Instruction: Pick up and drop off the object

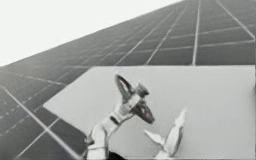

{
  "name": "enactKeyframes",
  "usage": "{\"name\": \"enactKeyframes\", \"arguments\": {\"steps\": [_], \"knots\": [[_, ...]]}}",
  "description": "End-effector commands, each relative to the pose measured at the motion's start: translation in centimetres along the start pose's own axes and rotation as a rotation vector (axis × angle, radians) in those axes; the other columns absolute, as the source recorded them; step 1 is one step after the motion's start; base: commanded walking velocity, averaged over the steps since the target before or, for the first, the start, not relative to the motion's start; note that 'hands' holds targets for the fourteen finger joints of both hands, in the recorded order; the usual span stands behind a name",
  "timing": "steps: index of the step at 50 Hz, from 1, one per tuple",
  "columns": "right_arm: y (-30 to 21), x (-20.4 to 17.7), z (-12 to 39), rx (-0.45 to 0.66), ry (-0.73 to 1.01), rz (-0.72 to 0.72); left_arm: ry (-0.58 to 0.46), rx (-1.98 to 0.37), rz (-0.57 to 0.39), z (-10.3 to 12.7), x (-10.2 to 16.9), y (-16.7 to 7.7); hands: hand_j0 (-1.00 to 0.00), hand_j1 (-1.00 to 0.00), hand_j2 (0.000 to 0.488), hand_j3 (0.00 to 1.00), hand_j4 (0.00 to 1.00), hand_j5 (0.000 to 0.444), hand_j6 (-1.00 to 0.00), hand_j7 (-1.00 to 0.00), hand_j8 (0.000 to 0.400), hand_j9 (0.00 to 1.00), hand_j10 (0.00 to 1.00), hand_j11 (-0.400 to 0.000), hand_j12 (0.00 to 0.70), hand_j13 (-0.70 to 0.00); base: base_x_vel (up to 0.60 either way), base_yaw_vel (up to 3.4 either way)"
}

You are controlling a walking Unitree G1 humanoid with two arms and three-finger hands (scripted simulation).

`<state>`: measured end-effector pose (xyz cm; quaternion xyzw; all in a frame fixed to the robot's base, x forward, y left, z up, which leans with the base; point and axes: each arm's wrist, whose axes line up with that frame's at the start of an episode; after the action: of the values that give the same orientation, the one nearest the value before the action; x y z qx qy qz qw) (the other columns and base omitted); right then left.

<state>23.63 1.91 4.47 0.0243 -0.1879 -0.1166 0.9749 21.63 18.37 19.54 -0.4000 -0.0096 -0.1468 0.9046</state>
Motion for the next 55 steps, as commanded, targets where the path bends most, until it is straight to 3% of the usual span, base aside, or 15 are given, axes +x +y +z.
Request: {"name": "enactKeyframes", "arguments": {"steps": [1, 4, 5, 6, 7, 8, 9, 17, 25, 26, 27, 28, 41, 45, 55], "knots": [[4.9, 4.3, -0.8, -0.123, -0.334, -0.114, 0.025, -0.094, -0.051, -1.9, -0.6, -2.3, -1.00, -1.00, 0.000, 0.00, 0.00, 0.000, -1.00, -1.00, 0.400, 0.00, 0.00, 0.000, 0.700, 0.000, 0.00, 0.00], [6.8, 4.1, -0.4, -0.149, -0.370, -0.219, 0.036, -0.103, -0.036, -2.4, -0.2, -2.9, -1.00, -1.00, 0.000, 0.00, 0.00, 0.000, -1.00, -1.00, 0.400, 0.00, 0.00, 0.000, 0.700, 0.000, 0.00, 0.00], [6.7, 4.6, -0.5, -0.157, -0.374, -0.219, 0.034, -0.090, -0.052, -2.7, -0.3, -2.6, -1.00, -1.00, 0.000, 0.00, 0.16, 0.078, -1.00, -1.00, 0.400, 0.00, 0.16, -0.063, 0.700, -0.110, 0.00, 0.00], [6.1, 3.7, -0.1, -0.205, -0.354, -0.188, 0.034, -0.099, -0.050, -3.1, 0.3, -1.9, -1.00, -1.00, 0.000, 0.00, 0.65, 0.323, -1.00, -1.00, 0.400, 0.00, 0.65, -0.259, 0.700, -0.453, 0.00, 0.00], [4.6, 3.5, 0.2, -0.217, -0.317, -0.147, 0.045, -0.099, -0.044, -3.2, -0.2, -3.1, -1.00, -1.00, 0.000, 0.11, 1.00, 0.444, -1.00, -1.00, 0.400, 0.11, 1.00, -0.400, 0.700, -0.700, 0.00, 0.00], [4.4, 3.7, 0.8, -0.231, -0.293, -0.130, 0.026, -0.092, -0.044, -3.1, 0.3, -2.0, -1.00, -1.00, 0.000, 0.93, 1.00, 0.034, -1.00, -1.00, 0.400, 0.93, 1.00, -0.400, 0.700, -0.700, 0.00, 0.00], [3.5, 4.6, 0.5, -0.194, -0.269, -0.084, 0.046, -0.089, -0.051, -3.1, 0.4, -2.6, -1.00, -1.00, 0.000, 0.99, 1.00, 0.005, -1.00, -1.00, 0.400, 0.99, 1.00, -0.400, 0.700, -0.700, 0.00, 0.00], [1.3, 3.6, -1.2, 0.248, 0.162, -0.140, 0.074, -0.030, 0.018, -3.6, -0.8, -1.3, -1.00, -1.00, 0.000, 1.00, 1.00, 0.000, -1.00, -1.00, 0.400, 1.00, 1.00, -0.400, 0.700, -0.700, 0.00, 0.00], [-6.8, 5.2, 3.4, 0.232, 0.137, -0.356, 0.229, 0.049, 0.157, -5.2, 0.8, 2.1, -0.99, -1.00, 0.005, 1.00, 1.00, 0.000, -0.99, -1.00, 0.400, 1.00, 1.00, -0.400, 0.700, -0.700, 0.00, 0.00], [-7.4, 5.6, 2.9, 0.216, 0.148, -0.403, 0.238, 0.050, 0.181, -6.0, 0.7, 2.4, -0.69, -1.00, 0.156, 1.00, 1.00, 0.000, -0.69, -1.00, 0.400, 1.00, 1.00, -0.400, 0.700, -0.700, 0.00, 0.00], [-8.4, 5.3, 3.3, 0.211, 0.152, -0.438, 0.282, 0.073, 0.202, -6.3, 1.0, 2.9, -0.02, -1.00, 0.488, 1.00, 1.00, 0.000, -0.02, -1.00, 0.400, 1.00, 1.00, -0.400, 0.700, -0.700, 0.00, 0.00], [-8.9, 4.9, 2.8, 0.228, 0.132, -0.519, 0.322, 0.089, 0.212, -6.6, 2.1, 3.7, 0.00, 0.00, 0.000, 1.00, 1.00, 0.000, 0.00, 0.00, 0.000, 1.00, 1.00, -0.400, 0.000, -0.700, 0.00, 0.00], [-12.6, 6.9, 2.1, -0.341, -0.417, -0.270, 0.363, 0.062, 0.255, -8.1, 0.2, 5.4, 0.00, 0.00, 0.000, 1.00, 1.00, 0.000, 0.00, 0.00, 0.000, 1.00, 1.00, -0.400, 0.000, -0.700, 0.00, 0.00], [-14.8, 7.7, 2.6, -0.349, -0.493, -0.048, 0.390, 0.043, 0.222, -8.4, 0.3, 4.2, 0.00, 0.00, 0.000, 1.00, 1.00, 0.000, 0.00, 0.00, 0.000, 1.00, 1.00, -0.400, 0.000, -0.700, 0.00, 0.00], [-13.9, 5.6, 5.9, -0.134, -0.737, -0.155, 0.464, 0.024, 0.177, -10.9, -2.4, 4.2, 0.00, 0.00, 0.000, 1.00, 1.00, 0.000, 0.00, 0.00, 0.000, 1.00, 1.00, -0.400, 0.000, -0.700, 0.00, 0.00]]}}
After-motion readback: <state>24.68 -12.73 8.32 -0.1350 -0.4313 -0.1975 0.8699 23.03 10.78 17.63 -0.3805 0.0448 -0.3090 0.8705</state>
